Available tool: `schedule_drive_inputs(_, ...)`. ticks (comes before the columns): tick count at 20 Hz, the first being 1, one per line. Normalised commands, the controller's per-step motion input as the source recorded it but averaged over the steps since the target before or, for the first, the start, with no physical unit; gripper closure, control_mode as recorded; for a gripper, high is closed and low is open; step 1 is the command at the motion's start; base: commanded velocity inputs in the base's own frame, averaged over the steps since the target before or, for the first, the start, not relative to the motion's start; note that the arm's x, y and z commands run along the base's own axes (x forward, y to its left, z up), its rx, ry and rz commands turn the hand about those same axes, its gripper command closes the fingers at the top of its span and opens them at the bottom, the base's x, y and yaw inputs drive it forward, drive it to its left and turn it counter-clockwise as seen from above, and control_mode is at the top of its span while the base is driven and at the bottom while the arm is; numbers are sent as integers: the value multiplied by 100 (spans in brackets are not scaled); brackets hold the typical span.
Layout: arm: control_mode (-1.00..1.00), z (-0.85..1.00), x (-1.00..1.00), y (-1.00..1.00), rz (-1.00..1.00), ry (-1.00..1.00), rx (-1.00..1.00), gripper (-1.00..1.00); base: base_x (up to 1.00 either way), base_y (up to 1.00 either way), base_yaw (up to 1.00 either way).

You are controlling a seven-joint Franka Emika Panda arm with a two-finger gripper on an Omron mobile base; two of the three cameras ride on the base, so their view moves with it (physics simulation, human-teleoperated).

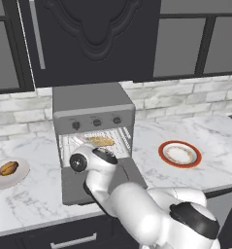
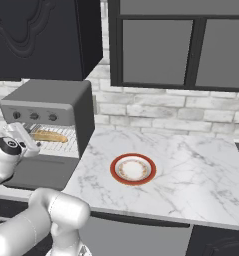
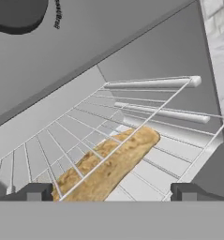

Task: Open the toaster oven door. Place the baguette on the bottom rack in the toaster oven and place the chicken drumstick on the top rack.

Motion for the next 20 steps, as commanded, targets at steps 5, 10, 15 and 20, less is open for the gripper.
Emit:
schedule_drive_inputs(5, -100, -3, 3, 11, -3, 0, 0, -100, 0, 0, 0)
schedule_drive_inputs(10, -100, -2, 12, 5, -1, 0, -6, -100, 0, 0, 0)
schedule_drive_inputs(15, -100, -6, 9, 0, 0, 0, -13, -100, 0, 0, 0)
schedule_drive_inputs(20, -100, -5, 12, 0, 0, 0, -11, -100, 0, 0, 0)
